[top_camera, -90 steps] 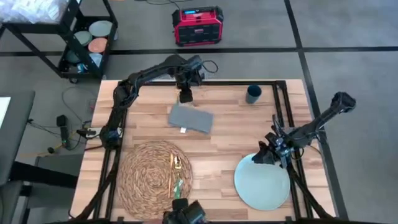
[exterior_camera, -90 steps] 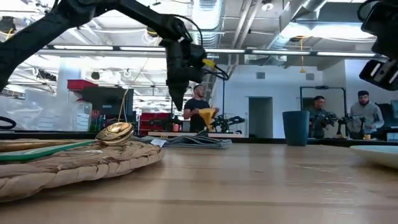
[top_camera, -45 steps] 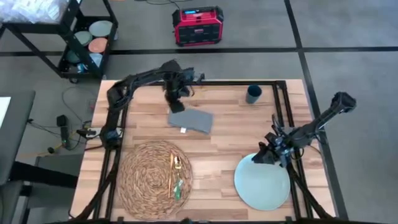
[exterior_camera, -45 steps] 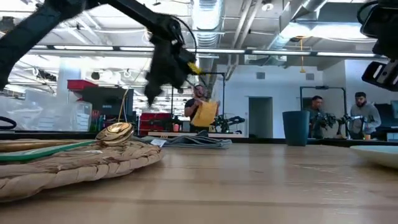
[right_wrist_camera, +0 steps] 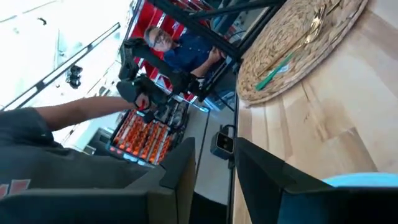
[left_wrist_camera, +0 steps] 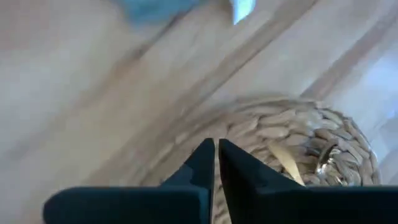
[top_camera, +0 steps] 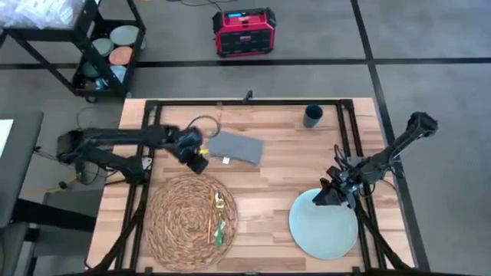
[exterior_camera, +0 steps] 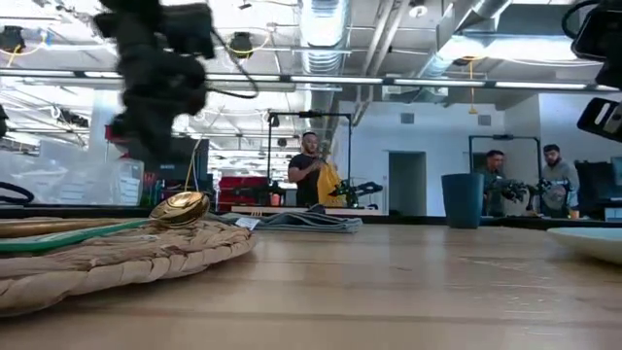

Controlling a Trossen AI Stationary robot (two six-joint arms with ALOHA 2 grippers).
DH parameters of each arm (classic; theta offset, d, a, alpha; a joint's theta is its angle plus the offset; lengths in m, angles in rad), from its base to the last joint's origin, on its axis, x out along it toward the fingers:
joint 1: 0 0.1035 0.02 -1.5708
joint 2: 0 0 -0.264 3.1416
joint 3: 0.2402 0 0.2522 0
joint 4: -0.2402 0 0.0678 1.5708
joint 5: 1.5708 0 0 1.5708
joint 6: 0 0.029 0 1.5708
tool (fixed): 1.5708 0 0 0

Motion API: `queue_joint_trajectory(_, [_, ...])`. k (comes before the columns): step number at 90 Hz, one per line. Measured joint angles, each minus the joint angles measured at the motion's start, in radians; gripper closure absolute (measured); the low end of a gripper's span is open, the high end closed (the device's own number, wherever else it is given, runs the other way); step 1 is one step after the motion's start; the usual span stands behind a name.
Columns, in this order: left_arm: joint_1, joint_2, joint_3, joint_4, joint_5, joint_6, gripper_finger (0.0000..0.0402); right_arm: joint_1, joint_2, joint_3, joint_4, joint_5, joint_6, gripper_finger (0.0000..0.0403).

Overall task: Set table place
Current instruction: Move the brown table mat to the center of the table

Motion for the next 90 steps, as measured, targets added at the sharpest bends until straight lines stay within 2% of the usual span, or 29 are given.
queue_joint_trajectory(19, [-0.228,-0.039,-0.049,-0.023,-0.007,-0.225,0.0401,-0.001,-0.002,0.000,0.001,-0.002,0.000,0.0301])
queue_joint_trajectory(40, [-0.385,0.039,-0.064,-0.006,-0.004,-0.359,0.0402,0.000,-0.002,0.000,0.002,-0.015,0.015,0.0301])
queue_joint_trajectory(54, [-0.431,0.141,-0.064,0.045,0.009,-0.379,0.0402,0.000,-0.003,0.000,0.010,-0.055,0.019,0.0301])
queue_joint_trajectory(76, [-0.430,0.270,-0.063,0.217,0.015,-0.372,0.0402,0.000,-0.003,0.000,0.009,-0.102,0.034,0.0301])
queue_joint_trajectory(90, [-0.422,0.384,-0.054,0.393,0.103,-0.379,0.0401,0.000,-0.003,0.000,0.007,-0.106,0.029,0.0301])
